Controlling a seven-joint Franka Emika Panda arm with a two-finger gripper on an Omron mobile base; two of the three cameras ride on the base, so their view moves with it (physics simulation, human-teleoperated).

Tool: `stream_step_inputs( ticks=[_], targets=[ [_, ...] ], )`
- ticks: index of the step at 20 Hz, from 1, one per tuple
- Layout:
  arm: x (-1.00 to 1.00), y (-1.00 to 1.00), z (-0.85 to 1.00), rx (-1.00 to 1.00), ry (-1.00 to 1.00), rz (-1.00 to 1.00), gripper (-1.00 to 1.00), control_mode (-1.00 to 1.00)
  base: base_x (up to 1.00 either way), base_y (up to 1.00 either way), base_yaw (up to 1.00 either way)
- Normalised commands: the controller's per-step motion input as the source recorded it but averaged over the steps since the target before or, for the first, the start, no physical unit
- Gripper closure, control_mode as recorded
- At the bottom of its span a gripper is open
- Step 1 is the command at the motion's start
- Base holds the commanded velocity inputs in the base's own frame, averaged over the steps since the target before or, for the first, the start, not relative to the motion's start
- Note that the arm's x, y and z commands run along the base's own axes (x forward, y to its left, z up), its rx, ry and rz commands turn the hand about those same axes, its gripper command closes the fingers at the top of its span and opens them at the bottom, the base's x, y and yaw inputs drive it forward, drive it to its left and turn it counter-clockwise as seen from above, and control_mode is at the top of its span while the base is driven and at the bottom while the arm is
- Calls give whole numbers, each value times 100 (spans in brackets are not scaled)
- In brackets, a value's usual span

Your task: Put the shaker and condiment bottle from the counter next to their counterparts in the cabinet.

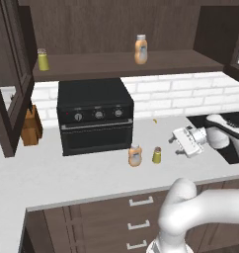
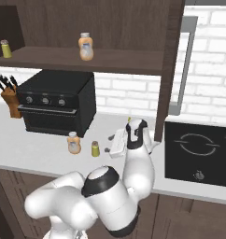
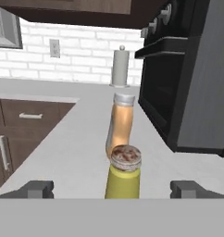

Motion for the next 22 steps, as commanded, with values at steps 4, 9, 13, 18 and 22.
stream_step_inputs(
  ticks=[4,9,13,18,22],
  targets=[
    [3,-4,-44,-6,0,1,-100,-100,0,0,0],
    [3,0,-5,1,-2,0,-100,-100,0,0,0],
    [32,7,0,3,-1,0,-100,-100,0,0,0],
    [8,11,0,0,0,0,-100,-100,0,0,0],
    [0,9,0,0,0,0,-100,-100,0,0,0]
  ],
)
